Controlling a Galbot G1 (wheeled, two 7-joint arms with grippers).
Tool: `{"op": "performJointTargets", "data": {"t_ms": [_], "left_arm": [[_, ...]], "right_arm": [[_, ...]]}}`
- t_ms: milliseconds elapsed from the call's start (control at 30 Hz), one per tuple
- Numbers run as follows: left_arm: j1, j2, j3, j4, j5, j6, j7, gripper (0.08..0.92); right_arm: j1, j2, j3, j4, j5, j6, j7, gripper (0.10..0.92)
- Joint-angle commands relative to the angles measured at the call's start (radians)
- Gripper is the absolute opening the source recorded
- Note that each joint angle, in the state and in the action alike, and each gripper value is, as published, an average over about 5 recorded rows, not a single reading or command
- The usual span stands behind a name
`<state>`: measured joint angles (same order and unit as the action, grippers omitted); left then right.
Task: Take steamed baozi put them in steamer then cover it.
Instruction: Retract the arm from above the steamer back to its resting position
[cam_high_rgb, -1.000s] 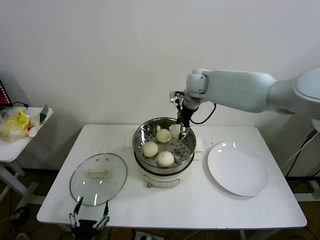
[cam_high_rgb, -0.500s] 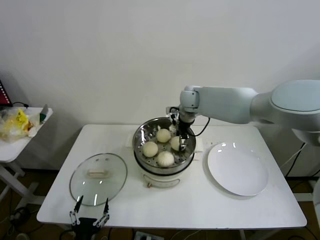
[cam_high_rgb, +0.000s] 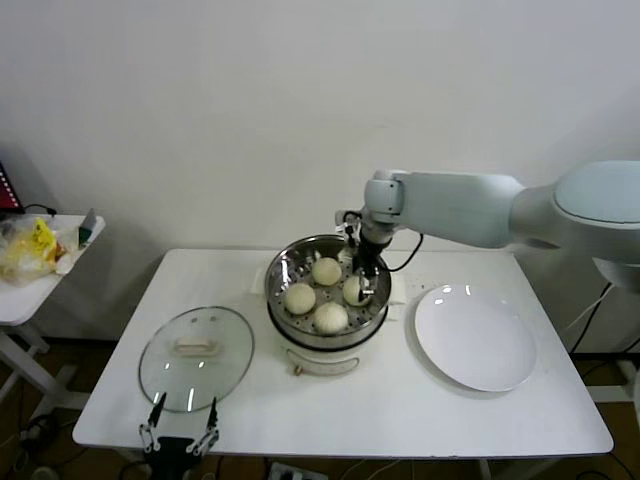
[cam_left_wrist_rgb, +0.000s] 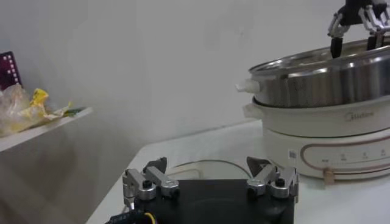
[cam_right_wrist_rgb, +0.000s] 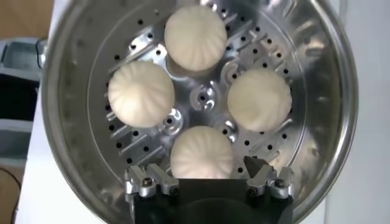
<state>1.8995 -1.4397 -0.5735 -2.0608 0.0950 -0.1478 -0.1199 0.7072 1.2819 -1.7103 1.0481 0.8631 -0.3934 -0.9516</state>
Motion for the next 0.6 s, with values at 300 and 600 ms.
{"op": "performJointTargets", "data": {"t_ms": [300,600], "left_arm": [[-0.004,-0.006,-0.007,-0.005,0.021,-0.003,-0.006,0.823],[-0.013,-0.022,-0.009,-0.010,0.081,-0.018,-0.046,0.823]], "right_arm": [[-0.039,-0.361,0.283,0.109,-0.050,0.337,0.298,0.823],[-0.451,-0.570,0.796,0.220,-0.088,0.464,0.577,0.823]]}}
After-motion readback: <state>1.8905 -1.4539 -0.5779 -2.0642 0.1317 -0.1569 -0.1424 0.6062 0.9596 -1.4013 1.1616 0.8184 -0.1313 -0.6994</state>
